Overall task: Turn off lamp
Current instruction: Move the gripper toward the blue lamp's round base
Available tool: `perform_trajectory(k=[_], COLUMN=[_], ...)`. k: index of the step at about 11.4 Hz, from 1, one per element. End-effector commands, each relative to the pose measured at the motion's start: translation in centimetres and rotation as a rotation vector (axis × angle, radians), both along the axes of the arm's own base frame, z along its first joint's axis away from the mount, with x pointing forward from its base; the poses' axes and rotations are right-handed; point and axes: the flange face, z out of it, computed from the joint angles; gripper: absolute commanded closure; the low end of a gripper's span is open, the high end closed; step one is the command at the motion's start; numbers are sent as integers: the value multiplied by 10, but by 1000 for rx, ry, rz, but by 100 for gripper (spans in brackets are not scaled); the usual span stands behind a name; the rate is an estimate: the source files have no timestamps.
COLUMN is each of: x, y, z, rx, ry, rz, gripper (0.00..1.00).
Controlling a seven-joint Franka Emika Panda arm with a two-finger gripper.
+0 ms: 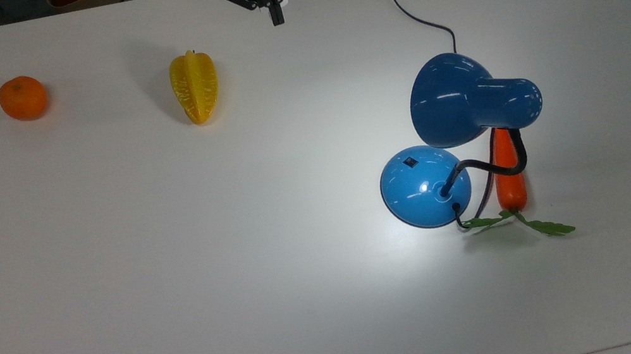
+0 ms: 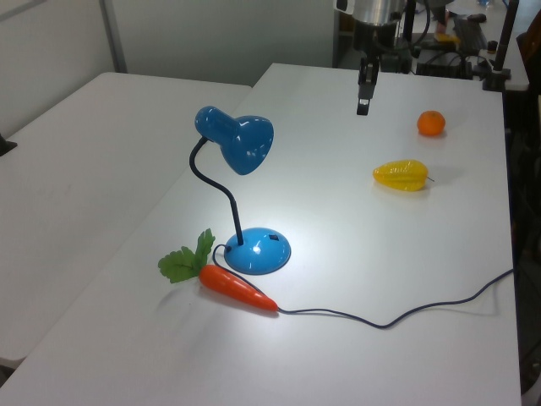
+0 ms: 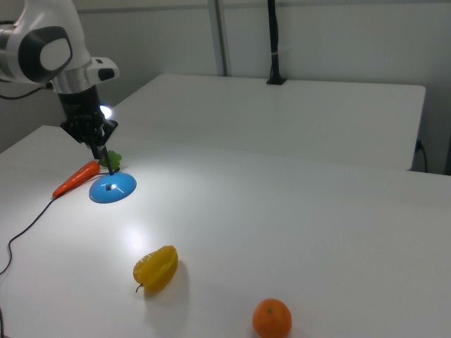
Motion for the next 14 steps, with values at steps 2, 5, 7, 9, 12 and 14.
perform_trajectory(k=[2, 5, 7, 9, 12, 14], x=[5, 11, 16, 23, 28, 32], y=[33, 52, 62, 65, 73, 78], z=[-15, -31, -39, -47, -60, -73], rx=[7, 6, 6, 11, 14, 21], ry=[-36, -48, -71, -94, -123, -147], rz=[69, 97, 115, 115, 159, 195], gripper=[100, 100, 100, 100, 100, 100])
